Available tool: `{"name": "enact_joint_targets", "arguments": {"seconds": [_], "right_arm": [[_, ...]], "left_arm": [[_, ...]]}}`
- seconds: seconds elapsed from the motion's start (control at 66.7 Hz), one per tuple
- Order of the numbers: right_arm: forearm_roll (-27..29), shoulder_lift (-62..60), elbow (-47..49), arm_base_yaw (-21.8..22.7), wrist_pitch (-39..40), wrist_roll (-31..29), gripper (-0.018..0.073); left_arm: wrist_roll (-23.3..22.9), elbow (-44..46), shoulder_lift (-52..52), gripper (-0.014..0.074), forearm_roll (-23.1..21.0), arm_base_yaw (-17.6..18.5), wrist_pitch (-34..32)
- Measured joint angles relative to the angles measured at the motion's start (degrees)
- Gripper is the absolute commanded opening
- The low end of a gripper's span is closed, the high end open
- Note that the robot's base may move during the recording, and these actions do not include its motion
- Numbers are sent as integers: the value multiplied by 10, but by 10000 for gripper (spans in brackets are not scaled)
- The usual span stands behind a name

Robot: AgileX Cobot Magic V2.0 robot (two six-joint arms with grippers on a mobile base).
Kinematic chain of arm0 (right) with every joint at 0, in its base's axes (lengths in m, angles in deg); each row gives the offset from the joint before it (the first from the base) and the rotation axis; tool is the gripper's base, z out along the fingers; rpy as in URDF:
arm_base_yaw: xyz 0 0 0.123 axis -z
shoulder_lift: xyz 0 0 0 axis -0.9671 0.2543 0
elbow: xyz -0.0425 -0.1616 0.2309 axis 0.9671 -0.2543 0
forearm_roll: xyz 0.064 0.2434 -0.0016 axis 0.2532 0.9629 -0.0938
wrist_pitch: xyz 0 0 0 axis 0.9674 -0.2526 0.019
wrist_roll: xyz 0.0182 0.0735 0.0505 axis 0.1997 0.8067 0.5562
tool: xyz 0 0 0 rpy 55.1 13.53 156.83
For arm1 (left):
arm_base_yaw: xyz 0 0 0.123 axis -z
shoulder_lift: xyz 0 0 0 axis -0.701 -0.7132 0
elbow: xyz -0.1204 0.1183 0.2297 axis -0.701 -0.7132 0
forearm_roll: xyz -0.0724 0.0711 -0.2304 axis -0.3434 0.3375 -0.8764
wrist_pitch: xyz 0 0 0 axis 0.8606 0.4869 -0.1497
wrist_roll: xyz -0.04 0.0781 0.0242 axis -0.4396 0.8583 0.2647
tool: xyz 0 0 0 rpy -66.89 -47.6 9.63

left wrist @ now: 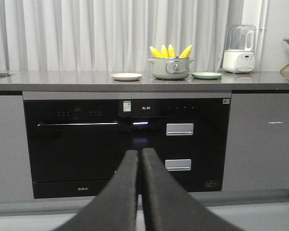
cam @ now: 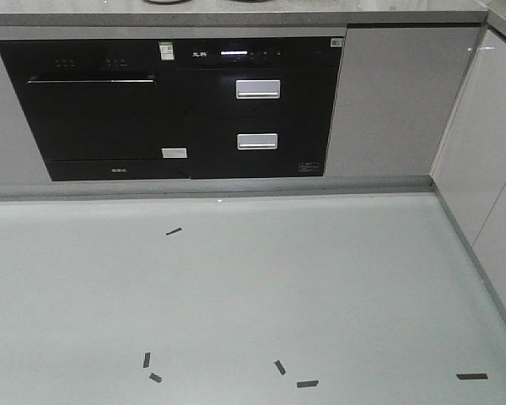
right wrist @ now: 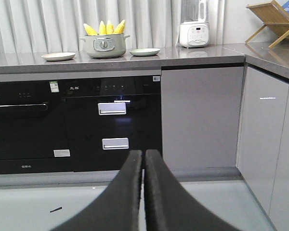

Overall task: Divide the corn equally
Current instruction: 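Drive the base toward the counter with the pot and plates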

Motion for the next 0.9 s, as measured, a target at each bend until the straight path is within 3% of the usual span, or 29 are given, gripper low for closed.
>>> {"name": "enact_joint_targets", "arguments": {"seconds": [0.9], "right_arm": [[0,0,0,0,0,0,-5]], "left_arm": [[0,0,0,-6,0,0,0]]}}
